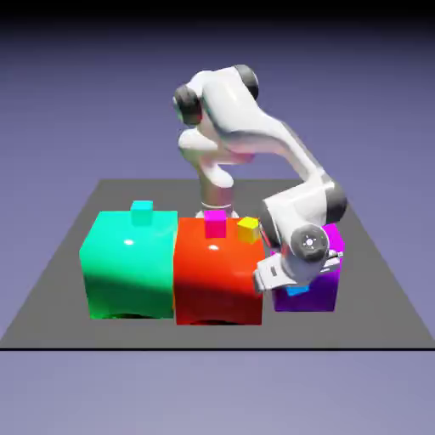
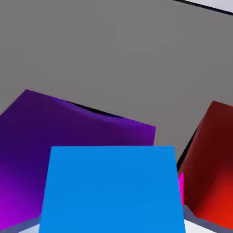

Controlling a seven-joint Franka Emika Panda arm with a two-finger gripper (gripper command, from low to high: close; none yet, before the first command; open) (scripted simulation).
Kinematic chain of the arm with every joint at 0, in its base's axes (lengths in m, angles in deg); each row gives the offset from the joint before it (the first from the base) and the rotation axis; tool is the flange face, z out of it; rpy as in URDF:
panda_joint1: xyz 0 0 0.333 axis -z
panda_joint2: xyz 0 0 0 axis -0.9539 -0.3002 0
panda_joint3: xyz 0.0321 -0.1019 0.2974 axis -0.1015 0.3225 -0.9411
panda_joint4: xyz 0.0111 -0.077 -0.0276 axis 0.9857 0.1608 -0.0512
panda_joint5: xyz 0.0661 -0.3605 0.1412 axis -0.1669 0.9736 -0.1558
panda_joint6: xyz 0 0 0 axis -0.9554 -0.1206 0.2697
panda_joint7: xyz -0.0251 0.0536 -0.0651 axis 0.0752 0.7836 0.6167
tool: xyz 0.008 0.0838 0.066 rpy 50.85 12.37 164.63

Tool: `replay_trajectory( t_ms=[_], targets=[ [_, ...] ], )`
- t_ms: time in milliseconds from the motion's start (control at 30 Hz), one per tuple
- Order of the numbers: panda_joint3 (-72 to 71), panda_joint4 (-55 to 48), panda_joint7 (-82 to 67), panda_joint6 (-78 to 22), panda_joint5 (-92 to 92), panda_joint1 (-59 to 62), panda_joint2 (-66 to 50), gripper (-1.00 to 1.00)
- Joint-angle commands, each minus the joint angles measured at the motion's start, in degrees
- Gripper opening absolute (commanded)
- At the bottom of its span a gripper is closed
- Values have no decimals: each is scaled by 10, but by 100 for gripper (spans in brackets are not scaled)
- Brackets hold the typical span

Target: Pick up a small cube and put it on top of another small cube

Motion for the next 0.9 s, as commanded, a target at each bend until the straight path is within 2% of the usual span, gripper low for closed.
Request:
replay_trajectory(
  t_ms=[0, 100, 267, 467, 567, 800, 833, 867],
  targets=[
    [11, 1, -25, -15, 12, -12, 16, -100],
    [46, 3, -96, -59, 45, -48, 64, -100],
    [150, 32, -114, -165, 45, -87, 140, -100],
    [275, 78, -48, -284, 5, -100, 203, -100],
    [271, 80, -24, -284, -4, -87, 194, -100],
    [272, 210, -22, -197, -3, -85, 237, -100],
    [272, 210, -22, -197, -3, -85, 237, 100],
    [272, 210, -22, -197, -3, -85, 237, 100]
  ],
)
